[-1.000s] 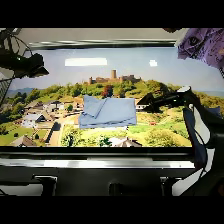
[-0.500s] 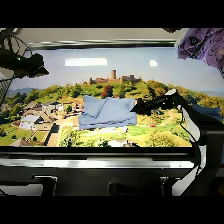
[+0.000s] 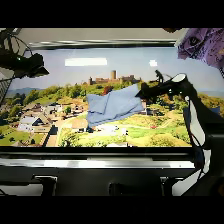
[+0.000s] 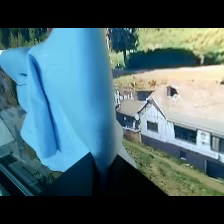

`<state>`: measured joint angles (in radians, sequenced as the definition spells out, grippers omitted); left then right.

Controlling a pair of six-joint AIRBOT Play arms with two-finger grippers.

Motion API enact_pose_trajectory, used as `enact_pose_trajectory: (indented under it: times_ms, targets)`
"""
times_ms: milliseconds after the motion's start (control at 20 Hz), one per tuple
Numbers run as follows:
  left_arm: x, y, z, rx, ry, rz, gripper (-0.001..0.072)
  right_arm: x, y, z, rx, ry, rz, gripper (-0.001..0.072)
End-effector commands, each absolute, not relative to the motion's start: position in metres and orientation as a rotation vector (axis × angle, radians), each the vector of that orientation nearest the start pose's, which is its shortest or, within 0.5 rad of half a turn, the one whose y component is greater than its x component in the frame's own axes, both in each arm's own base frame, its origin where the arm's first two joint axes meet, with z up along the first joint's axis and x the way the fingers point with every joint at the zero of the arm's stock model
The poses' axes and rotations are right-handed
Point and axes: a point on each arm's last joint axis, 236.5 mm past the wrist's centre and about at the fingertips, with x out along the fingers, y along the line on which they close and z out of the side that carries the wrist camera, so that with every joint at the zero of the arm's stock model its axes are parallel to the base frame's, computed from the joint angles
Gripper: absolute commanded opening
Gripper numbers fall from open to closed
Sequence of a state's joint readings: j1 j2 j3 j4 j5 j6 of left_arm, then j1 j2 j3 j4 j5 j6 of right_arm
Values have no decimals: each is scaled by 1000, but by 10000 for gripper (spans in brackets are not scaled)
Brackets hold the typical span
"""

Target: Fold the clothes and pants, and hang the long-sleeved shirts on hangers.

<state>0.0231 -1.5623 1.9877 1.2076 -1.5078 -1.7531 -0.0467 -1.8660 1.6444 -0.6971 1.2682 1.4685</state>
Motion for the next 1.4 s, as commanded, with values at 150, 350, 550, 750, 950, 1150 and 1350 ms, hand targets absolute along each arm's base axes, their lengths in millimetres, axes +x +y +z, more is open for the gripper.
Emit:
enact_pose_trajectory:
  times_ms: [150, 350, 550, 750, 950, 1150, 1350]
  targets:
    - [470, -75, 176, -397, 1095, -202, 19, 547, 59, 81, 845, 1115, 325, 31]
    - [470, -75, 176, -397, 1095, -201, 19, 553, -21, 116, 927, 984, 107, 31]
    - [470, -79, 176, -393, 1098, -210, 19, 538, -98, 134, 999, 890, -112, 31]
    - [468, -86, 176, -384, 1101, -224, 19, 511, -163, 148, 1034, 812, -358, 31]
    - [467, -90, 176, -380, 1103, -231, 19, 486, -198, 173, 1042, 721, -513, 31]
    - [465, -96, 177, -393, 1111, -254, 19, 462, -216, 192, 1001, 670, -630, 31]
    - [461, -97, 176, -394, 1129, -261, 19, 439, -221, 199, 971, 684, -701, 31]
